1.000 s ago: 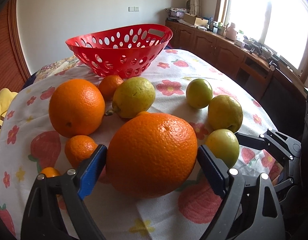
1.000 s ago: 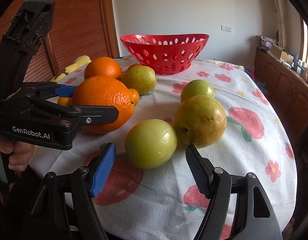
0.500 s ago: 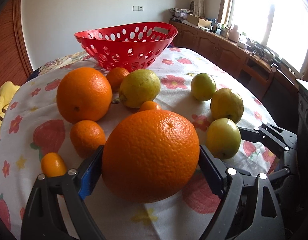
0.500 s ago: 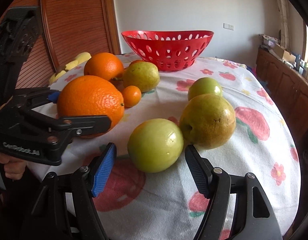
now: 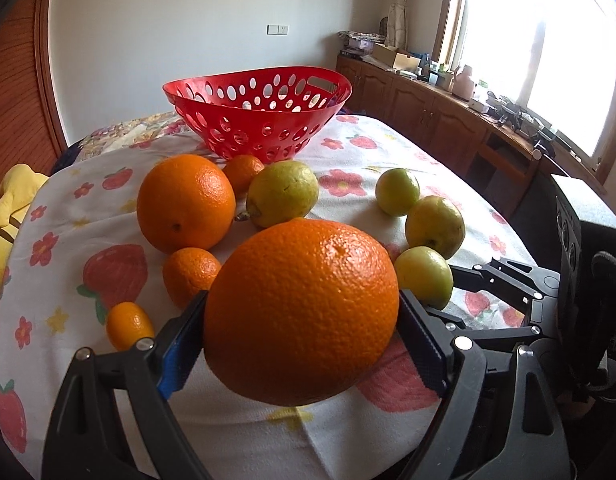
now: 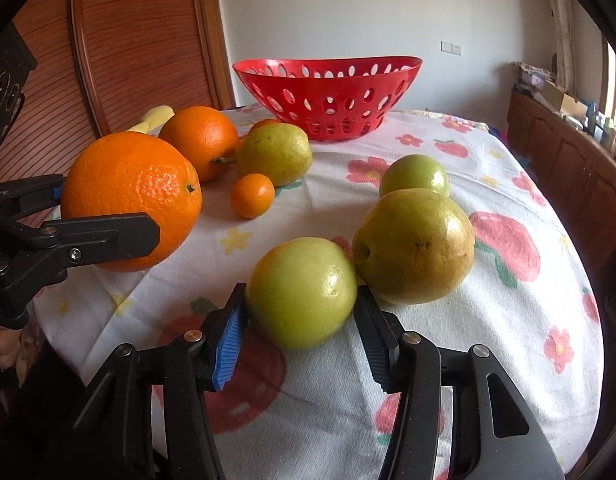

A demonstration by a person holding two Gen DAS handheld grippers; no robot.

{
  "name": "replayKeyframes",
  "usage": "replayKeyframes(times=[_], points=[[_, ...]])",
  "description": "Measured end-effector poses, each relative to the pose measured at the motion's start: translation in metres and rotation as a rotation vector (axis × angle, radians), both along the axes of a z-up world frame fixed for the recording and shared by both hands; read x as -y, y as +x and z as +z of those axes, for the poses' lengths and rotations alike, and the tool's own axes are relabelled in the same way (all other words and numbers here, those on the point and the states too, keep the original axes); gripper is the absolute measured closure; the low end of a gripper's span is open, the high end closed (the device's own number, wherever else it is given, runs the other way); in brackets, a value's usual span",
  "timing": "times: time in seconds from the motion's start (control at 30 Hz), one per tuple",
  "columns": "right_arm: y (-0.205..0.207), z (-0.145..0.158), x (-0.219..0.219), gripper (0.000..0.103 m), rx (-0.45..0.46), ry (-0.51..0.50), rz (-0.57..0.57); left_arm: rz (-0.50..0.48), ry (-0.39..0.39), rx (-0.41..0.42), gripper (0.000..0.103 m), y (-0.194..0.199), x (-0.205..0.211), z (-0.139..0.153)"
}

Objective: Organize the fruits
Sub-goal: 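Close the left tool on the large orange while the right tool grasps a green apple, then lift the orange and green apple and carry both over the red basket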

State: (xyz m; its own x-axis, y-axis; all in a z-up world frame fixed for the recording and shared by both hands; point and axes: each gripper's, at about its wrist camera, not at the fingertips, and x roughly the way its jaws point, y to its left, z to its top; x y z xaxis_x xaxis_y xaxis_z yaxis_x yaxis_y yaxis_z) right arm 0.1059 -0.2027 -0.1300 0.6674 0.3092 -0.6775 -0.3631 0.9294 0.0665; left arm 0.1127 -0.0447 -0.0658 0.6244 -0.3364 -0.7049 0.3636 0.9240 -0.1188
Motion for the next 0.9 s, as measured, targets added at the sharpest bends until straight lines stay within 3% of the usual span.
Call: replayKeyframes(times=[0.43,0.9], points=[[-0.008,0.014,-0.006,0.050,0.030,0.038,0.048,0.018,-0.013,0.028,0.015,-0.003,-0.006,0.017],[0.003,0.064,-0.011,0.050,0.129,0.022,0.096,-0.002,-0.037,0.123,0.015,0.006,-0.017,0.066]])
